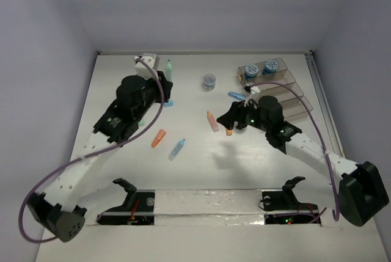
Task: Sort the stationery into containers
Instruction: Pick up the pen from the center of the board, then pick up the pen cap from the center of the board.
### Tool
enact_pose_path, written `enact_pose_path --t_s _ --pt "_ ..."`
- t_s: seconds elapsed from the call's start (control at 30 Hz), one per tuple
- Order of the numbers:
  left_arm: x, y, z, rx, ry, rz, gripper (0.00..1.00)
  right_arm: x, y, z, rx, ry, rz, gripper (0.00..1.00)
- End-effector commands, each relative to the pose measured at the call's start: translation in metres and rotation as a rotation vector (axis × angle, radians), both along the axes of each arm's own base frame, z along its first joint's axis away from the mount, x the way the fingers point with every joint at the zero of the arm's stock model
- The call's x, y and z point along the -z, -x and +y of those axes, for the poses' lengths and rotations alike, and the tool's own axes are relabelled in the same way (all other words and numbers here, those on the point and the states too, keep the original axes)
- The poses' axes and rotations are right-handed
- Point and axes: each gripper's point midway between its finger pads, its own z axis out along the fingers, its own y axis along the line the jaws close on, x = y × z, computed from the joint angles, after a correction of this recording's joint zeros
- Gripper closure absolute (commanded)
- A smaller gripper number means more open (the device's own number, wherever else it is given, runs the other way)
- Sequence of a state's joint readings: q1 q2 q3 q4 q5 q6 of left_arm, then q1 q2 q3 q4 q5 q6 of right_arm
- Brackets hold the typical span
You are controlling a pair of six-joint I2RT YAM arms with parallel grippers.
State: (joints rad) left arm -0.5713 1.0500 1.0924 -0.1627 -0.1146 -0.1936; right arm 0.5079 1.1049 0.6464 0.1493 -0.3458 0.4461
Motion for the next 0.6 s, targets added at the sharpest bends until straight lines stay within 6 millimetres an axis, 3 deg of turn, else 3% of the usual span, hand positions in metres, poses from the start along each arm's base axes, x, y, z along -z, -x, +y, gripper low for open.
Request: enact_pose_path --t_s 0.0,0.03,0.1,0.13,0.17,0.23,0.27,0.3,0.33,0.4,0.43,0.47,0.5,0.53,0.57 --pt "-0.015 0.017 0.02 -0.042 0.046 -0.028 1.0 -0.018 0.002 0.044 -0.091 -0.02 -0.047 0.3" --pt "-0.023 0.022 0.022 -0.035 0.062 -0.047 1.0 0.0 0.007 0.064 -0.119 0.016 -0.011 0.31" --pt "-0.045 0.036 0.028 -0.022 0.11 -0.102 1.0 -0.005 0.003 0.089 -0.139 0.016 -0.021 0.34" --pt "-0.057 0.045 0.031 -0.013 0.137 -0.134 1.0 0.016 0.006 0.106 -0.157 0.051 0.014 0.37" --pt "-0.064 0.05 0.032 -0.007 0.158 -0.156 1.0 0.005 0.001 0.122 -0.168 0.039 -0.008 0.39" --pt "-0.074 0.061 0.03 0.032 0.197 -0.18 1.0 0.009 -0.003 0.145 -0.188 0.052 -0.011 0.45" --pt "-0.082 0.069 0.03 0.054 0.219 -0.2 1.0 0.031 0.0 0.163 -0.22 0.094 0.011 0.46" --pt "-0.085 0.073 0.028 0.078 0.234 -0.207 1.0 0.014 -0.008 0.183 -0.231 0.079 -0.026 0.46" --pt "-0.092 0.084 0.023 0.134 0.264 -0.225 1.0 0.044 -0.005 0.199 -0.256 0.146 0.001 0.47" --pt "-0.094 0.091 0.021 0.161 0.283 -0.24 1.0 0.05 -0.013 0.222 -0.266 0.17 -0.011 0.46" --pt "-0.092 0.094 0.02 0.173 0.284 -0.24 1.0 0.031 -0.03 0.237 -0.248 0.151 -0.053 0.45" --pt "-0.093 0.097 0.022 0.178 0.284 -0.252 1.0 0.035 -0.03 0.248 -0.261 0.169 -0.061 0.44" --pt "-0.092 0.099 0.024 0.177 0.276 -0.255 1.0 0.066 -0.035 0.254 -0.266 0.227 -0.017 0.43" --pt "-0.091 0.099 0.026 0.169 0.267 -0.259 1.0 0.048 -0.042 0.272 -0.271 0.205 -0.055 0.41" --pt "-0.092 0.102 0.028 0.168 0.258 -0.271 1.0 0.052 -0.048 0.278 -0.279 0.223 -0.07 0.4"
